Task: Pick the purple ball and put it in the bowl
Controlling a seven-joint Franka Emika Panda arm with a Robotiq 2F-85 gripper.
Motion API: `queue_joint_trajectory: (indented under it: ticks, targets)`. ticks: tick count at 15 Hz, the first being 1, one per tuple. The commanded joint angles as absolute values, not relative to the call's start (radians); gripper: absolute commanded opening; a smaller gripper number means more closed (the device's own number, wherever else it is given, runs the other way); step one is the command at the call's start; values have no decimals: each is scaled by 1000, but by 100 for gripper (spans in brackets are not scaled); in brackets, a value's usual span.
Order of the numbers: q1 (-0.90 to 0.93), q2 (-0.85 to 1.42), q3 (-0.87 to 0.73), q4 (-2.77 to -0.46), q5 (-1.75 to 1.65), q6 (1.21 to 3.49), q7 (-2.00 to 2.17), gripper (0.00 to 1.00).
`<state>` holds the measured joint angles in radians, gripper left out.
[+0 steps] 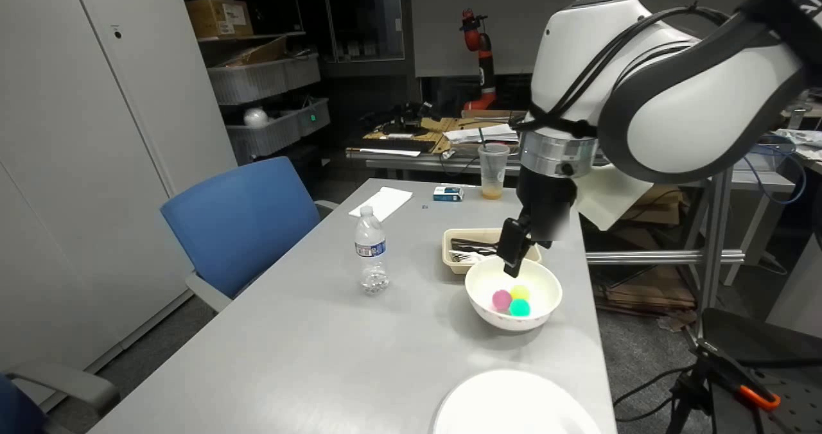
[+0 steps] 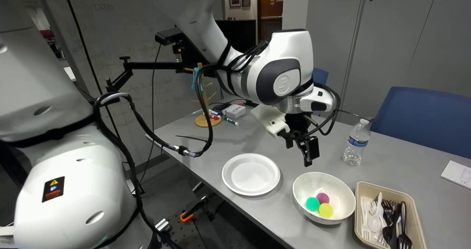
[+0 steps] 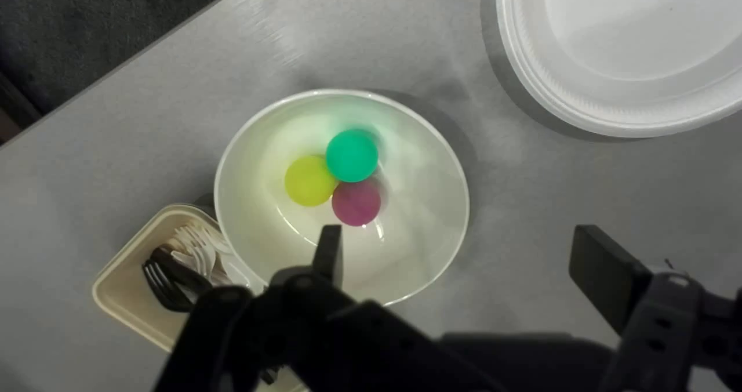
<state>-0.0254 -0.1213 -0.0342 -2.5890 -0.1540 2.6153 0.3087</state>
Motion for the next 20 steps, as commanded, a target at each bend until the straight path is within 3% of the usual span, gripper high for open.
queue_joint_trajectory:
  ticks: [1,20]
  targets:
    - [-45,-216,5,-2646,-201,2609,352,100]
    - [-58,-214,26,-2640,-197,2614,341,100]
